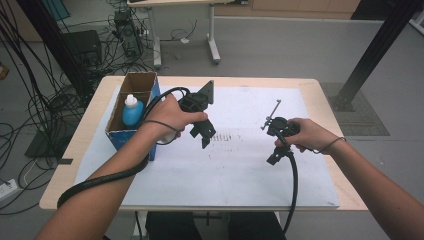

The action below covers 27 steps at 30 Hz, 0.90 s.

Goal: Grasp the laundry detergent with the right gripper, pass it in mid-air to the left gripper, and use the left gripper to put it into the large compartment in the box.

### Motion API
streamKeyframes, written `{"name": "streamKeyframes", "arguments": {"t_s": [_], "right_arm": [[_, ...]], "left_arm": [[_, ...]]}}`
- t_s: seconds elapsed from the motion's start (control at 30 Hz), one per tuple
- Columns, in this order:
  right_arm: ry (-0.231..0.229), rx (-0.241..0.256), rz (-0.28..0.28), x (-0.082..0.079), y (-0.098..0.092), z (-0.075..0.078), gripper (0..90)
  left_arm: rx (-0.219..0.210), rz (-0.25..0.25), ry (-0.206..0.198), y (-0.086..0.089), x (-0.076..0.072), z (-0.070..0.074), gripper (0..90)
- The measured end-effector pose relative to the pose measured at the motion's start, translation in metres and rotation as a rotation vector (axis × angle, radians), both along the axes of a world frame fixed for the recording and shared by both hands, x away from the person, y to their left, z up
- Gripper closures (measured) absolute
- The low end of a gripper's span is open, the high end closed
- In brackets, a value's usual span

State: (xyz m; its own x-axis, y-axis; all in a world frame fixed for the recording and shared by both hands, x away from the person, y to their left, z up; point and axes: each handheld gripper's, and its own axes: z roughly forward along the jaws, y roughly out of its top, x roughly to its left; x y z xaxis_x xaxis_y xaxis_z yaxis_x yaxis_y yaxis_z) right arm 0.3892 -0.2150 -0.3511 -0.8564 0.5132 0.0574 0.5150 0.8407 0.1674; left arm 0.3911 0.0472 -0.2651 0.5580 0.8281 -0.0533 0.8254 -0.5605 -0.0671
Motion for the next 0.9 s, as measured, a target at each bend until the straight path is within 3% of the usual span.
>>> {"name": "streamKeyframes", "arguments": {"t_s": [0.33, 0.63, 0.9], "right_arm": [[0.0, -0.006, 0.008, 0.001, 0.005, 0.001, 7.4], [0.001, -0.009, 0.006, 0.003, 0.007, 0.001, 7.4], [-0.001, -0.005, 0.001, 0.003, 0.005, 0.001, 7.3]], "left_arm": [[0.018, -0.006, -0.016, -0.002, 0.001, -0.018, 5.9], [0.013, -0.012, 0.013, -0.007, 0.0, -0.043, 5.9], [0.003, -0.009, 0.016, -0.007, 0.0, -0.046, 5.9]]}}
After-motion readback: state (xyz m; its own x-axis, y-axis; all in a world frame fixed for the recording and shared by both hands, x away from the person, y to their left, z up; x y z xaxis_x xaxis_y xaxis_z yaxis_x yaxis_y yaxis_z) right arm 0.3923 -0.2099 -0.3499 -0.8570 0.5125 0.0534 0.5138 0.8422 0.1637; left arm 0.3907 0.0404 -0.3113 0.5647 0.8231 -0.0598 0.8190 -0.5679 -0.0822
